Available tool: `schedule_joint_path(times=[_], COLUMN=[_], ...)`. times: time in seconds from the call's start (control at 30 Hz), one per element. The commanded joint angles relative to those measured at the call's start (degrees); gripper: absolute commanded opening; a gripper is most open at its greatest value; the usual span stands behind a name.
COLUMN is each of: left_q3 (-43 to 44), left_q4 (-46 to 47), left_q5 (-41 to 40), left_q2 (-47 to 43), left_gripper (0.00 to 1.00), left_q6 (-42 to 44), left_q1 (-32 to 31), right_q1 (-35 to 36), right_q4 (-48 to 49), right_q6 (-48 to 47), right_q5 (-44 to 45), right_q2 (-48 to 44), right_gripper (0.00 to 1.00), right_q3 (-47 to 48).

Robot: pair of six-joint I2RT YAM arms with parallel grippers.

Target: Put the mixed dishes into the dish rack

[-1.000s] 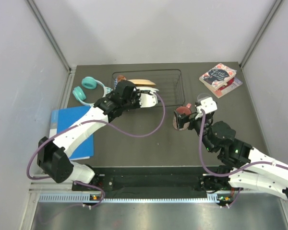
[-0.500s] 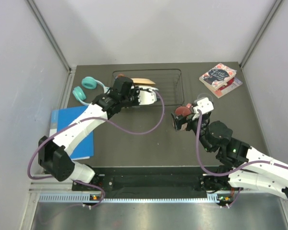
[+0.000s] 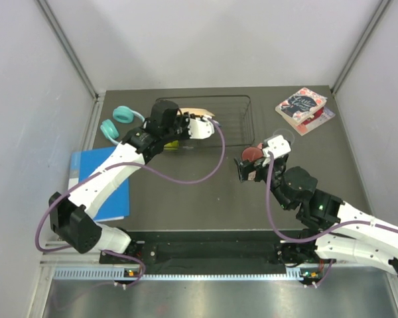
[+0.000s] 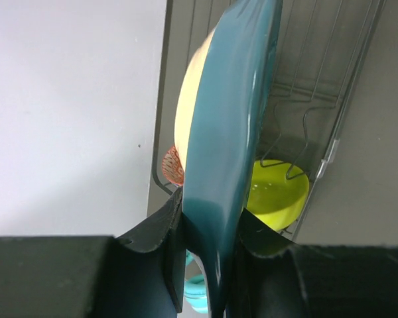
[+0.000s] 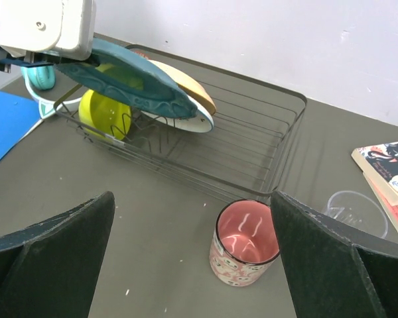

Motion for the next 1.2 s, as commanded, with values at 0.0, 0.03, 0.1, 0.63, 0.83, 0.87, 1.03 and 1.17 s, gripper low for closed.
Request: schedule_joint_path(times=[0.0,0.03,0.1,0.63,0.83,0.87,1.03,1.17], left_q3=[0.2,-0.1,-1.2,-5.3,-3.1,-2.8,-1.5,-0.8], left_q4=[10.2,9.9,9.5,11.3,8.6,8.2,6.2,5.5], left_q5=[-0.1,-0.1,0.2,2.2,2.1,1.9,1.0,-0.8], left_q2=[-2.1,-2.1,-2.3,2.3,5.5,5.9,7.6,8.0], left_gripper=[0.00,0.00,0.00,0.00,0.00,0.00,0.04,0.46], left_q6=[1.0,1.0,1.0,3.6,5.9,6.0,7.1,7.1], left_q1=[1.7,1.7,1.7,2.3,2.3,2.3,2.3,2.1], right_q1=[0.7,0.7,0.7,0.7,0.7,0.7,0.7,0.8], right_q4=[0.8,0.8,0.8,0.8,0.8,0.8,0.8,0.8], right_q6=[0.3,0.3,0.6,1.4,1.5,1.5,1.5,3.3], right_q5=[0.3,0.3,0.3,0.0,0.0,0.0,0.0,-0.1], right_q2=[-1.7,-1.7,-1.8,-2.0,-2.5,-2.7,-3.7,-3.9], right_gripper=[0.99,0.99,0.99,0.99,0.99,0.99,0.99,0.99], right_q3=[-0.4,-0.4,-0.8,-1.4,-2.2,-2.3,-3.2,-3.7])
